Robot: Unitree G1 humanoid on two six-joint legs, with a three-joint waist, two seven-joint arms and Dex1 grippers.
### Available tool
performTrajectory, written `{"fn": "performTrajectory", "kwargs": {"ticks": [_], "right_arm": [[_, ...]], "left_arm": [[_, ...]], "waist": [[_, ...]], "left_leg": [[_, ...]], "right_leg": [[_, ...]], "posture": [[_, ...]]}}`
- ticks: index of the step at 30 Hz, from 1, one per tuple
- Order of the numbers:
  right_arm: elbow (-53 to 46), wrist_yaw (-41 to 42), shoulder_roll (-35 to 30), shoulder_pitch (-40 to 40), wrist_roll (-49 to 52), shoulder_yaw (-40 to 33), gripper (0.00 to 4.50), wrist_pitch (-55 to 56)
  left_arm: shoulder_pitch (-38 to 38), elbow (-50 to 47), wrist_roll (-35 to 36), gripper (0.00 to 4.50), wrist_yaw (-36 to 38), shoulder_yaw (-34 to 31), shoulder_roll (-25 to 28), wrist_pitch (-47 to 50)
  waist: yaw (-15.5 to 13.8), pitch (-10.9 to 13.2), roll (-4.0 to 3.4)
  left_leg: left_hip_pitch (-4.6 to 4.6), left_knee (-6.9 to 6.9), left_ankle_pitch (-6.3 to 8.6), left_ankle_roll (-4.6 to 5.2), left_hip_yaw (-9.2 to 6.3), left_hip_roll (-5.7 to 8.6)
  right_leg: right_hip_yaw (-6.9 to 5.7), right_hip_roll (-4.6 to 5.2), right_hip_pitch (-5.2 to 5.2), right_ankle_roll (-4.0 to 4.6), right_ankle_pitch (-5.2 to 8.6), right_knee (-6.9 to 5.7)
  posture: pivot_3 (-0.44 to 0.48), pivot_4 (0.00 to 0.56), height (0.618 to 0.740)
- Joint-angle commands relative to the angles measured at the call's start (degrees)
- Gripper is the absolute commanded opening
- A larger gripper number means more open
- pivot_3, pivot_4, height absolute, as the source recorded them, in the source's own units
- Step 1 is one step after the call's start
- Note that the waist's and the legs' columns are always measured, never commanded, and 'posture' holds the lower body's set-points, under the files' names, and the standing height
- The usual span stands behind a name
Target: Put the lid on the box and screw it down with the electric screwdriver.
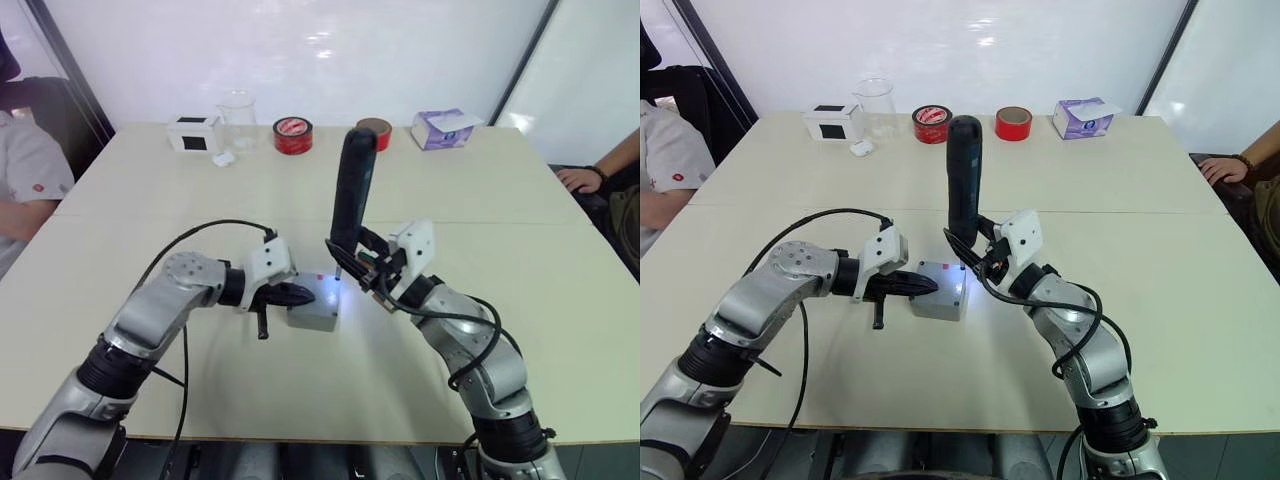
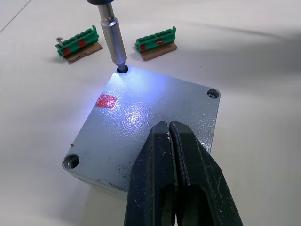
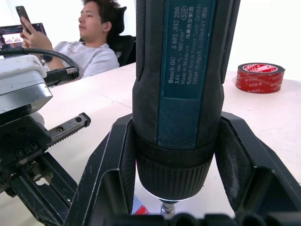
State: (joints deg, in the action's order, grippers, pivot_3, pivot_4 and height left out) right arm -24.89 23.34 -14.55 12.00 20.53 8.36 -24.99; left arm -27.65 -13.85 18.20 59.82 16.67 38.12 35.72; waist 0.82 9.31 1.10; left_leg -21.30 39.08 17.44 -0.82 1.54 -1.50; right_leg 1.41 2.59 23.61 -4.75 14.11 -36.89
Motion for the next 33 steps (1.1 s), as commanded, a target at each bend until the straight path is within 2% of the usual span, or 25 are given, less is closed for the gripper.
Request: {"fn": "performTrajectory", "kwargs": {"ticks": [1, 12, 17, 21, 26, 30, 33], "right_arm": [[1.2, 0.6, -0.7, -3.0, 0.4, 1.3, 1.83, -3.8], [0.0, 1.1, -1.4, -1.8, 1.0, 0.5, 1.83, -4.4], [-3.0, 1.0, -2.3, 3.4, 3.6, -2.5, 1.83, -7.6], [-7.7, 1.5, -6.2, 9.5, 10.1, -9.2, 1.83, -14.0], [-8.0, -1.3, -8.8, 17.5, 21.1, -18.5, 1.83, -22.3], [-2.3, -7.9, -13.0, 24.8, 32.5, -28.3, 1.83, -35.9], [5.0, -10.0, -18.6, 29.1, 39.5, -32.9, 1.83, -47.9]], "left_arm": [[1.7, -0.3, -0.3, 0.0, -0.3, 0.6, 0.0, 0.8], [2.3, 2.2, -1.4, 0.0, 0.5, 0.7, 0.0, -1.9], [1.7, 3.1, -1.2, 0.0, 1.0, 0.6, -0.2, -2.3], [3.3, 1.0, 0.1, 0.0, 1.1, 0.1, 0.0, -1.0], [4.0, 0.0, 2.2, 0.0, 0.4, -1.6, -0.9, 0.5], [3.8, -0.7, 6.4, 0.0, -3.1, -7.9, -4.2, 0.3], [3.3, -1.6, 9.2, 0.0, -3.7, -11.7, -4.9, 0.9]], "waist": [[0.0, 0.0, 0.0], [0.0, 0.0, -0.01], [0.0, 0.0, -0.03], [-0.1, 0.1, -0.13], [-0.1, 0.3, -0.18], [-0.1, 0.3, -0.23], [-0.1, 0.4, -0.19]], "left_leg": [[0.0, -0.01, 0.0, 0.0, 0.0, 0.0], [-0.01, -0.05, 0.0, 0.0, 0.0, -0.04], [-0.04, -0.07, 0.0, 0.0, 0.0, -0.08], [-0.17, -0.1, 0.01, 0.01, 0.0, -0.1], [-0.35, -0.12, 0.04, 0.06, 0.02, -0.06], [-0.49, -0.15, 0.08, 0.14, 0.01, -0.08], [-1.15, -0.05, 0.07, 0.13, -0.01, -0.09]], "right_leg": [[0.0, 0.0, 0.0, 0.01, 0.01, 0.0], [-0.01, -0.02, 0.0, 0.08, 0.05, 0.14], [-0.01, -0.03, 0.0, 0.1, 0.05, 0.23], [-0.03, -0.02, 0.05, 0.11, 0.04, 0.36], [-0.05, 0.06, 0.11, 0.09, 0.01, 0.55], [-0.06, 0.06, 0.23, 0.09, 0.01, 0.61], [-0.08, 0.06, 0.88, 0.02, -0.16, 0.58]], "posture": [[0.0, 0.15, 0.74], [0.0, 0.15, 0.74], [0.0, 0.15, 0.74], [0.0, 0.15, 0.74], [0.0, 0.15, 0.74], [0.0, 0.15, 0.74], [0.0, 0.15, 0.74]]}}
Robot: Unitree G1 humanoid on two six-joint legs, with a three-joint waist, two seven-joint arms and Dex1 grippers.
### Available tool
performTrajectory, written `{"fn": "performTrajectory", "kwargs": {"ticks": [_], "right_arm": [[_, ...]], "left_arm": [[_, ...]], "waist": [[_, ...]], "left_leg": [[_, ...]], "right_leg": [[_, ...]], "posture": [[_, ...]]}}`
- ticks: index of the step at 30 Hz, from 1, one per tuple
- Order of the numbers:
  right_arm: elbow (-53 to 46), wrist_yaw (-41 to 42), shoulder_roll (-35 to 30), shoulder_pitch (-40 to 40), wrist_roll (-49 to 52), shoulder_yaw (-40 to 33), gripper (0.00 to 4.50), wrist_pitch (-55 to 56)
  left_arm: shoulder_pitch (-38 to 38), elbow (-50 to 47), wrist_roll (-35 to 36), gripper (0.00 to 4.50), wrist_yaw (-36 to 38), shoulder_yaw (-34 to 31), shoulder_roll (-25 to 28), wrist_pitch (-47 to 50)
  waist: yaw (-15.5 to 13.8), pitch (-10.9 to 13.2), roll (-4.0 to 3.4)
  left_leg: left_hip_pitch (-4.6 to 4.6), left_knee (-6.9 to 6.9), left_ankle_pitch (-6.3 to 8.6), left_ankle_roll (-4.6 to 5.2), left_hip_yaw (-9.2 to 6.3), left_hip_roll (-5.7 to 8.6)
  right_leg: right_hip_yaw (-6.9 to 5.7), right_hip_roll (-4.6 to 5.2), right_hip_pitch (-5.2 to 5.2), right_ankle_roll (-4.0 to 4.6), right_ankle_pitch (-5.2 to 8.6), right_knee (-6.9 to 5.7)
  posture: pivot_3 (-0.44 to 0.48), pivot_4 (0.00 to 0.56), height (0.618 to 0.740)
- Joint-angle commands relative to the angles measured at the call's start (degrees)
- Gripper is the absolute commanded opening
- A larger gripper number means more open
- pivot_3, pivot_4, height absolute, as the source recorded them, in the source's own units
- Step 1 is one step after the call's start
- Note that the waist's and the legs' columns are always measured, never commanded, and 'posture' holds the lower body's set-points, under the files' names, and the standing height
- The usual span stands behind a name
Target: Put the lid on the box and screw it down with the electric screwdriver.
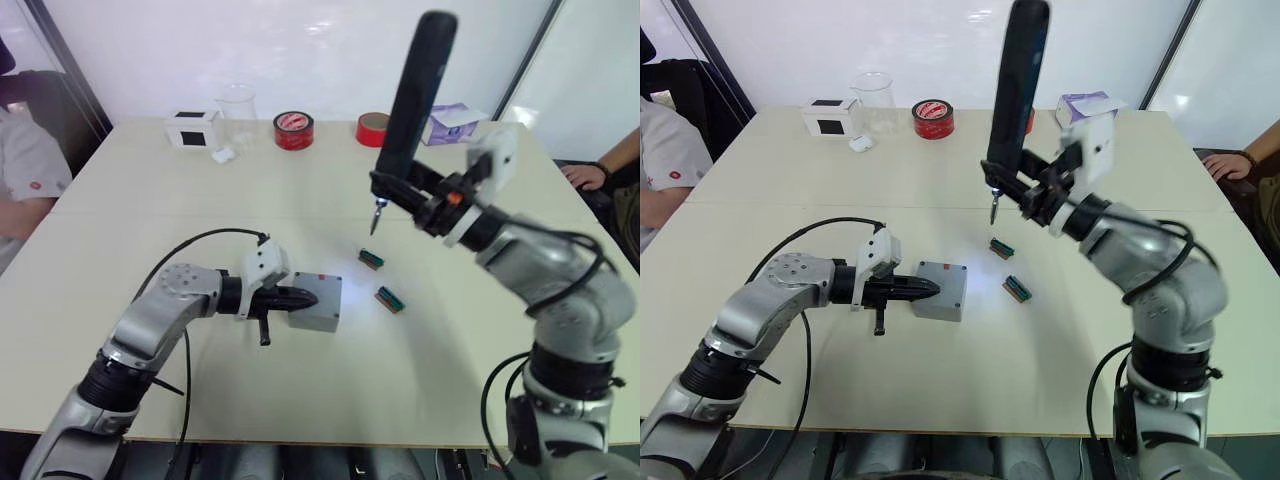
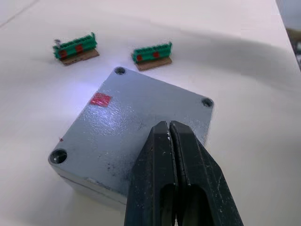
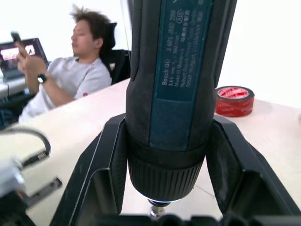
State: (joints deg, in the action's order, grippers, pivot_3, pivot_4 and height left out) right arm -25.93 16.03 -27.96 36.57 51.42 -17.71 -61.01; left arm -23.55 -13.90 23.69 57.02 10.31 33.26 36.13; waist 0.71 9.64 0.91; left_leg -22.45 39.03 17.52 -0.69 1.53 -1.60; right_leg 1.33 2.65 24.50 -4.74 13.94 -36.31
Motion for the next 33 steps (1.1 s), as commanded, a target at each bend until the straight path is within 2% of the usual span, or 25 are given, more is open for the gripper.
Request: {"fn": "performTrajectory", "kwargs": {"ticks": [1, 3, 5, 7, 9, 12, 16, 19, 25, 33], "right_arm": [[9.0, -2.2, -7.9, 5.8, 10.7, -8.0, 1.83, -16.7], [13.4, -1.9, -11.7, 7.8, 13.6, -9.3, 1.83, -23.7], [14.6, -0.7, -15.8, 8.0, 12.5, -8.0, 1.83, -26.6], [17.6, 2.1, -24.7, 3.9, 13.5, -2.3, 1.83, -30.2], [22.7, 1.5, -30.4, 0.1, 13.6, 1.7, 1.83, -31.5], [27.5, 0.8, -34.5, -1.8, 14.4, 6.0, 1.83, -31.5], [31.8, 2.1, -40.0, -2.2, 20.9, 12.3, 1.83, -31.5], [34.3, 2.6, -42.0, -3.0, 20.4, 15.5, 1.83, -31.5], [37.6, 3.5, -41.0, -2.6, 14.3, 18.1, 1.83, -31.5], [35.2, 9.5, -39.9, -1.7, 2.0, 22.6, 1.83, -28.0]], "left_arm": [[-1.2, -2.3, 6.6, 0.0, 0.4, -6.6, 0.5, 2.6], [-1.8, -3.5, 10.2, 0.0, 1.4, -8.2, 1.4, 5.7], [-2.3, -4.4, 11.5, 0.0, 1.4, -8.5, 2.6, 7.9], [-1.9, -7.0, 13.4, 0.0, 3.9, -8.7, 5.7, 9.3], [-1.5, -10.1, 15.1, 0.0, 5.7, -8.8, 8.1, 10.3], [-0.7, -13.6, 15.8, 0.0, 7.5, -7.6, 11.6, 10.6], [-0.1, -16.2, 16.2, 0.0, 8.6, -7.5, 14.4, 10.6], [-0.4, -16.5, 16.7, 0.0, 8.3, -7.4, 14.5, 10.8], [0.6, -17.9, 17.2, 0.0, 6.5, -7.2, 14.1, 11.3], [1.3, -17.4, 15.9, 0.0, 3.6, -7.2, 14.9, 11.8]], "waist": [[0.0, 0.1, -0.07], [-0.1, 0.1, -0.06], [0.0, 0.2, -0.15], [0.0, 0.2, -0.24], [-0.1, 0.2, -0.2], [0.0, 0.3, -0.18], [0.4, 0.4, -0.44], [0.1, 0.4, -0.44], [0.0, 0.4, -0.44], [0.1, 0.4, -0.43]], "left_leg": [[-0.05, 0.0, 0.0, 0.0, 0.01, 0.0], [-0.12, -0.03, 0.0, 0.01, 0.03, 0.02], [-0.15, -0.06, 0.07, 0.13, 0.04, 0.03], [-0.2, -0.07, 0.21, 0.37, 0.05, 0.04], [-0.31, -0.07, 0.31, 0.54, 0.06, 0.06], [-0.47, -0.02, 0.42, 0.73, 0.07, 0.07], [-0.91, 0.11, 0.4, 0.7, 0.29, 0.16], [-0.88, 0.12, 0.4, 0.7, 0.21, 0.18], [-0.89, 0.16, 0.38, 0.67, 0.22, 0.17], [-0.88, 0.17, 0.37, 0.65, 0.23, 0.19]], "right_leg": [[0.0, 0.0, 0.04, -0.05, -0.04, 0.0], [0.0, 0.04, 0.09, -0.05, -0.04, 0.02], [-0.01, 0.02, 0.11, -0.05, -0.03, 0.08], [-0.01, 0.0, 0.13, -0.08, -0.04, 0.16], [-0.01, -0.02, 0.21, -0.13, -0.02, 0.2], [-0.04, 0.01, 0.27, -0.17, 0.03, 0.3], [0.23, 0.0, 0.87, -0.31, -0.06, 0.19], [0.16, -0.15, 0.84, -0.31, -0.05, 0.18], [0.18, -0.18, 0.83, -0.3, -0.05, 0.18], [0.19, -0.16, 0.83, -0.31, -0.06, 0.17]], "posture": [[0.0, 0.15, 0.74], [0.0, 0.15, 0.74], [0.0, 0.15, 0.74], [0.0, 0.15, 0.74], [0.0, 0.15, 0.74], [0.0, 0.15, 0.74], [0.0, 0.15, 0.74], [0.0, 0.15, 0.74], [0.0, 0.15, 0.74], [0.0, 0.15, 0.74]]}}
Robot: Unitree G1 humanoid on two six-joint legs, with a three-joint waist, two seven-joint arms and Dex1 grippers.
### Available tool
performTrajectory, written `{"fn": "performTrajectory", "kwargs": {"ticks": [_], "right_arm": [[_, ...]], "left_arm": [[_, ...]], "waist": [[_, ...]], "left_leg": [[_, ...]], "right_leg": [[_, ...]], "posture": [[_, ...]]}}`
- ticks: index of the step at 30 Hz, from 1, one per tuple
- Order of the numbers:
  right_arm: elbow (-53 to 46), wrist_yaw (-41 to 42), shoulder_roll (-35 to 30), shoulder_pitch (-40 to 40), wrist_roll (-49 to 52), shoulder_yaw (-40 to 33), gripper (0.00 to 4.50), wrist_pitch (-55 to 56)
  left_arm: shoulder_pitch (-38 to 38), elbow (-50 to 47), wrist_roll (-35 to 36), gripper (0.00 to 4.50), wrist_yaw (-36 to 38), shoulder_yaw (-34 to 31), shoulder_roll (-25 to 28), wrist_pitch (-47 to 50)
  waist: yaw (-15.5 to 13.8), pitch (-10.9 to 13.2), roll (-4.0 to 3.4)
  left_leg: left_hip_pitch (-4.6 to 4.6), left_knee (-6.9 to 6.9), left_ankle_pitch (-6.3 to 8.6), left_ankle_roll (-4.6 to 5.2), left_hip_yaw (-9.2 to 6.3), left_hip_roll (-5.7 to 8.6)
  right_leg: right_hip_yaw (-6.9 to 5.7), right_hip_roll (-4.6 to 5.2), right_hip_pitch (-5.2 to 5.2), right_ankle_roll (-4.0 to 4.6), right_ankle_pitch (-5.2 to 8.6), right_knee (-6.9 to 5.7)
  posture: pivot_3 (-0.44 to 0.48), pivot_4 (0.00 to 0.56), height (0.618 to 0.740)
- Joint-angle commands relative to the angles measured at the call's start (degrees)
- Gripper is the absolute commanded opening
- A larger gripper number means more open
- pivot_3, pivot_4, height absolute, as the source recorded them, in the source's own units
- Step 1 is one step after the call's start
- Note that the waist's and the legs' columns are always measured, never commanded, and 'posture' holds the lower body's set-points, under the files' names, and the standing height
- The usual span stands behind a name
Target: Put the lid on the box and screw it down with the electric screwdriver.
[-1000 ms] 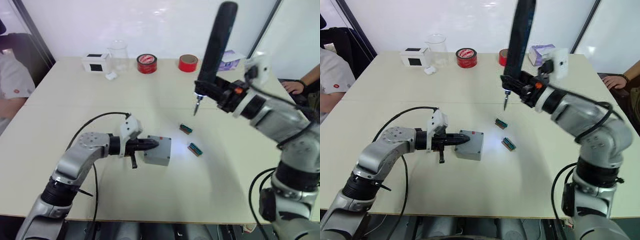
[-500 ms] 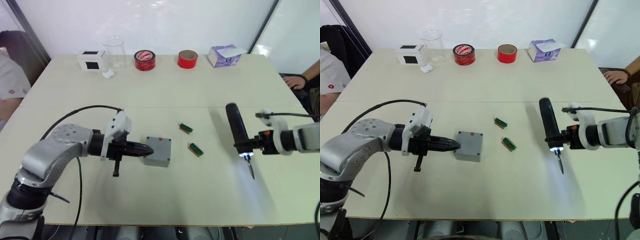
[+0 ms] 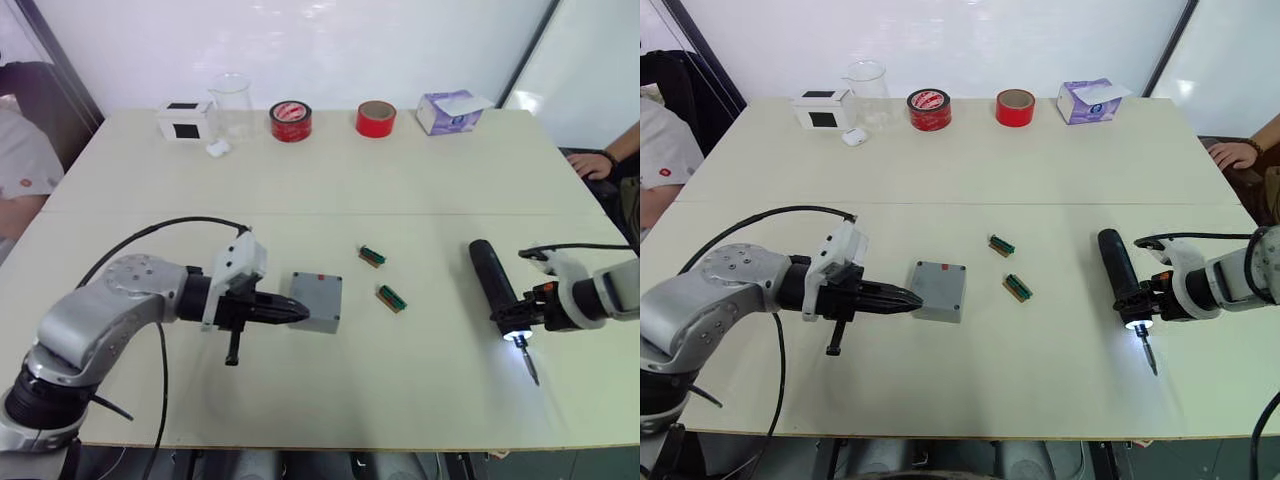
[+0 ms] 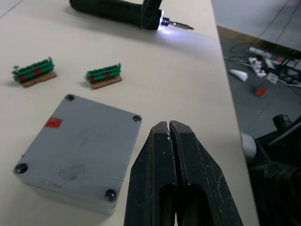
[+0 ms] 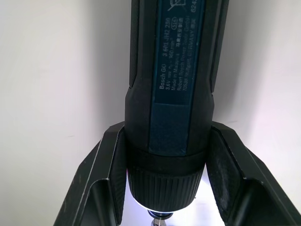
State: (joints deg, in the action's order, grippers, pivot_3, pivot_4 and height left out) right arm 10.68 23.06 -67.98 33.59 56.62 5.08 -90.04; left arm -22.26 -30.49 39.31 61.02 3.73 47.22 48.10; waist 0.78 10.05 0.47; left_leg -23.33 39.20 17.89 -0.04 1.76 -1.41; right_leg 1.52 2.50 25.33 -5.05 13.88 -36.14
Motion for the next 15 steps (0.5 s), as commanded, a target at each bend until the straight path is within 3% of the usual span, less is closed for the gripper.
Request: {"fn": "performTrajectory", "kwargs": {"ticks": [1, 3, 5, 8, 15], "right_arm": [[-1.5, 3.1, 0.4, 1.3, -4.1, 0.0, 1.83, 1.0], [-1.3, 4.2, 1.1, 1.4, -5.9, 0.1, 2.81, 1.1], [-1.1, 5.1, 1.9, 1.6, -7.6, 0.3, 3.16, 1.1], [-1.8, 4.5, 3.1, 2.2, -11.5, 0.8, 4.31, 2.4], [-3.9, 4.3, 5.8, 6.3, -15.1, -3.1, 4.41, -0.9]], "left_arm": [[0.0, -0.6, 0.4, 0.0, -0.4, -0.8, 1.1, -0.1], [0.0, 0.1, 0.2, 0.0, -0.5, -1.1, 1.2, -0.2], [-0.1, 1.5, -1.1, 0.0, -0.4, -0.8, 1.5, -1.3], [-1.4, 5.3, -4.9, 0.0, -0.8, -0.1, 1.9, -4.1], [-2.1, 10.3, -6.2, 0.0, -0.2, -1.9, 2.3, -6.6]], "waist": [[0.0, 0.0, 0.01], [0.0, 0.0, 0.03], [0.1, -0.1, 0.09], [0.0, -0.1, 0.21], [-0.1, -0.1, 0.2]], "left_leg": [[0.0, 0.0, 0.0, 0.0, 0.0, 0.0], [0.0, 0.01, -0.01, -0.01, -0.01, 0.0], [0.03, 0.03, -0.01, -0.02, 0.01, 0.0], [0.13, 0.04, -0.01, -0.02, 0.0, 0.0], [0.11, 0.09, -0.03, -0.06, 0.03, 0.06]], "right_leg": [[0.0, 0.0, 0.0, 0.0, 0.0, 0.0], [-0.01, 0.0, -0.02, 0.0, 0.0, 0.0], [0.0, 0.0, -0.04, 0.01, -0.01, 0.0], [-0.01, -0.01, -0.17, 0.01, -0.01, 0.0], [0.0, 0.11, -0.19, 0.0, -0.03, 0.0]], "posture": [[0.0, 0.15, 0.74], [0.0, 0.15, 0.74], [0.0, 0.15, 0.74], [0.0, 0.15, 0.74], [0.0, 0.15, 0.74]]}}
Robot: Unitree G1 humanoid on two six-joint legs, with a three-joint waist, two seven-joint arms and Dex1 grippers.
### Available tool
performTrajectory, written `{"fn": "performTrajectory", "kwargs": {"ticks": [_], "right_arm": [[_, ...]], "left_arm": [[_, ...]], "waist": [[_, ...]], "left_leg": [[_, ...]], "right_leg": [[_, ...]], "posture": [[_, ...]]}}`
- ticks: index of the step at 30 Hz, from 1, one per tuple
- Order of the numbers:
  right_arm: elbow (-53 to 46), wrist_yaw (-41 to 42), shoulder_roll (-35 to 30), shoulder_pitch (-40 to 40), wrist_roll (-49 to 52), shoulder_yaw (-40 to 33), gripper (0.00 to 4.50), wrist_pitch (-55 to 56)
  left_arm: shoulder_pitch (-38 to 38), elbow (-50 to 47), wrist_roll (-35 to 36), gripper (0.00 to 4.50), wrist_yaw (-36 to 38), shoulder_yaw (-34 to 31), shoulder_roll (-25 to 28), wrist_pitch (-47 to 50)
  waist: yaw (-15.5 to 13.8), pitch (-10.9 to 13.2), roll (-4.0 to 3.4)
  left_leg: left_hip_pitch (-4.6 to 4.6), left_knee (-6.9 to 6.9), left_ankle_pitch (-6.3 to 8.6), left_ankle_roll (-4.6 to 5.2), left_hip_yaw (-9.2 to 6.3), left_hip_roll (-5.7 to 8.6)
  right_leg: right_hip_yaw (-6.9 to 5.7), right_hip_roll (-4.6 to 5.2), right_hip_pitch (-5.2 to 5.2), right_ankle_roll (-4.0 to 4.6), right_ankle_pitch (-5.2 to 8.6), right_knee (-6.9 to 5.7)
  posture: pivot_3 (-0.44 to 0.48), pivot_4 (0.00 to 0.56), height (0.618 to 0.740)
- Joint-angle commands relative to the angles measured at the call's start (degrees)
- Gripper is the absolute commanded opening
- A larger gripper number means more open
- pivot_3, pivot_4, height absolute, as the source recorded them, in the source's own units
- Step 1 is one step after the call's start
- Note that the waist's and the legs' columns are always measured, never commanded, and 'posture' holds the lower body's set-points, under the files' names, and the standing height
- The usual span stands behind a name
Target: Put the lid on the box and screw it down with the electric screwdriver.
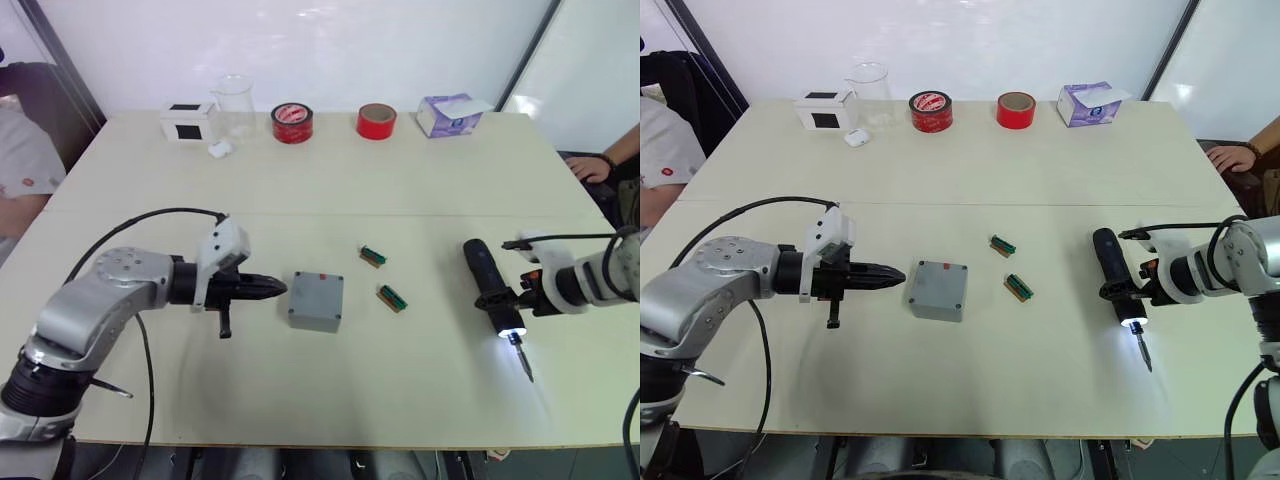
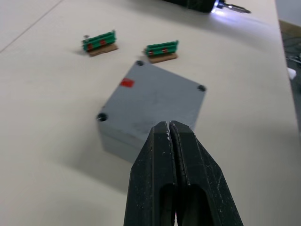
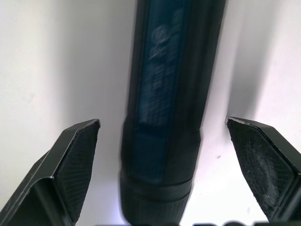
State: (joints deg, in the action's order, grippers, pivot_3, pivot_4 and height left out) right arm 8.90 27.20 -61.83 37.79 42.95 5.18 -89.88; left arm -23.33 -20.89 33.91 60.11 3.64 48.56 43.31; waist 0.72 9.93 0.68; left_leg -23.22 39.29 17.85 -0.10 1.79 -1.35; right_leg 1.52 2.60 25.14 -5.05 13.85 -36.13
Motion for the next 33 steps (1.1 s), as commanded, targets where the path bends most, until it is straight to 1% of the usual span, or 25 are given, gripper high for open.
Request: {"fn": "performTrajectory", "kwargs": {"ticks": [1, 5, 7, 8, 9, 11, 13, 14, 15, 17, 19, 23, 27, 33], "right_arm": [[-2.4, 0.3, -0.3, 2.9, -1.8, -3.9, 4.41, -1.1], [-6.1, 2.9, -1.9, 7.5, -4.5, -3.1, 4.41, 5.1], [-10.3, 6.1, -2.7, 8.8, -5.7, -1.5, 4.41, 10.3], [-11.7, 7.3, -2.2, 9.2, -5.0, -1.8, 4.41, 10.5], [-15.0, 9.4, -2.4, 8.4, -4.4, -1.3, 4.41, 12.0], [-24.1, 13.5, -3.0, 4.3, -3.8, 0.2, 4.41, 16.5], [-31.4, 13.8, -2.8, -0.9, -9.7, 3.5, 4.41, 26.4], [-33.8, 14.0, -0.7, -3.2, -8.6, 2.8, 4.41, 27.5], [-35.5, 14.2, 1.9, -5.0, -6.9, 1.5, 4.41, 28.4], [-40.0, 17.1, 5.2, -8.6, -2.8, -0.6, 4.41, 30.0], [-43.5, 18.2, 6.8, -11.3, -2.3, 0.6, 4.41, 31.0], [-45.4, 18.5, 8.7, -13.8, -5.0, 5.2, 4.41, 33.2], [-42.3, 18.5, 12.1, -13.4, -6.4, 7.9, 4.41, 33.8], [-40.4, 18.8, 15.1, -12.8, -7.2, 10.1, 4.41, 32.8]], "left_arm": [[-1.1, 1.5, -1.1, 0.0, 0.7, -2.2, 1.2, -2.1], [-1.1, 4.9, -2.1, 0.0, 0.1, -3.3, 1.7, -3.0], [-0.5, 6.2, -2.5, 0.0, -0.1, -3.5, 1.3, -3.3], [-0.2, 6.7, -2.9, 0.0, -0.3, -3.3, 1.1, -3.6], [0.2, 7.0, -3.6, 0.0, -0.5, -2.8, 0.9, -4.1], [0.8, 7.7, -4.9, 0.0, -1.0, -1.5, 0.0, -5.1], [-0.1, 9.3, -9.2, 0.0, -3.9, 1.2, -1.5, -6.4], [-1.0, 10.3, -11.3, 0.0, -6.0, 2.4, -2.7, -6.7], [-1.8, 11.3, -12.3, 0.0, -6.6, 3.2, -3.6, -7.0], [-2.5, 11.6, -12.2, 0.0, -5.4, 4.0, -4.6, -6.8], [-2.6, 10.8, -11.3, 0.0, -3.5, 4.8, -5.0, -6.3], [-2.8, 10.2, -12.4, 0.0, -2.1, 7.3, -6.1, -6.4], [-2.9, 10.7, -14.3, 0.0, -1.4, 10.0, -6.7, -7.3], [-4.1, 10.8, -14.4, 0.0, 0.3, 10.7, -7.4, -7.3]], "waist": [[0.0, 0.0, -0.01], [0.0, 0.0, -0.05], [0.1, 0.1, -0.09], [0.1, 0.1, -0.09], [0.1, 0.0, -0.08], [0.0, 0.0, -0.07], [-0.3, 0.0, -0.05], [-0.5, 0.0, -0.04], [-0.5, 0.0, -0.03], [-0.4, 0.0, -0.03], [-0.4, 0.0, -0.02], [-0.2, 0.0, -0.02], [-0.1, 0.0, -0.02], [-0.2, 0.0, -0.02]], "left_leg": [[-0.03, 0.0, 0.0, 0.0, -0.01, 0.0], [-0.08, -0.02, 0.0, 0.0, -0.04, -0.01], [-0.08, -0.02, 0.0, 0.0, -0.02, -0.03], [-0.08, -0.03, 0.0, 0.0, -0.03, -0.03], [-0.08, -0.03, 0.0, 0.0, -0.03, -0.04], [-0.08, -0.04, 0.0, 0.0, -0.06, -0.06], [-0.09, -0.06, 0.0, 0.0, -0.1, -0.08], [-0.09, -0.05, 0.0, 0.0, -0.14, -0.09], [-0.11, -0.04, 0.0, 0.0, -0.15, -0.07], [-0.14, 0.06, 0.0, -0.01, -0.1, 0.02], [-0.16, 0.11, -0.01, -0.02, -0.1, 0.05], [-0.11, 0.16, -0.01, -0.02, -0.12, 0.04], [-0.08, 0.27, -0.01, -0.02, -0.15, 0.05], [-0.08, 0.43, -0.01, -0.02, -0.17, 0.05]], "right_leg": [[-0.01, 0.0, 0.03, -0.01, -0.01, -0.02], [-0.04, -0.03, 0.17, -0.07, -0.04, -0.11], [-0.04, -0.03, 0.19, -0.07, -0.04, -0.11], [-0.04, -0.03, 0.19, -0.07, -0.04, -0.11], [-0.05, -0.04, 0.19, -0.07, -0.04, -0.11], [-0.08, -0.05, 0.17, -0.07, -0.04, -0.12], [-0.11, -0.04, 0.15, -0.07, -0.04, -0.11], [-0.15, -0.03, 0.12, -0.07, -0.04, -0.11], [-0.15, 0.02, 0.13, -0.07, -0.04, -0.11], [-0.1, 0.04, 0.11, -0.22, -0.13, -0.11], [-0.09, 0.07, 0.11, -0.26, -0.16, -0.12], [-0.1, 0.08, 0.02, -0.26, -0.16, -0.12], [-0.11, 0.04, -0.03, -0.25, -0.16, -0.21], [-0.12, 0.02, -0.03, -0.25, -0.16, -0.34]], "posture": [[0.0, 0.15, 0.74], [0.0, 0.15, 0.74], [0.0, 0.15, 0.74], [0.0, 0.15, 0.74], [0.0, 0.15, 0.74], [0.0, 0.15, 0.74], [0.0, 0.15, 0.74], [0.0, 0.15, 0.74], [0.0, 0.15, 0.74], [0.0, 0.15, 0.74], [0.0, 0.15, 0.74], [0.0, 0.15, 0.74], [0.0, 0.15, 0.74], [0.0, 0.15, 0.74]]}}
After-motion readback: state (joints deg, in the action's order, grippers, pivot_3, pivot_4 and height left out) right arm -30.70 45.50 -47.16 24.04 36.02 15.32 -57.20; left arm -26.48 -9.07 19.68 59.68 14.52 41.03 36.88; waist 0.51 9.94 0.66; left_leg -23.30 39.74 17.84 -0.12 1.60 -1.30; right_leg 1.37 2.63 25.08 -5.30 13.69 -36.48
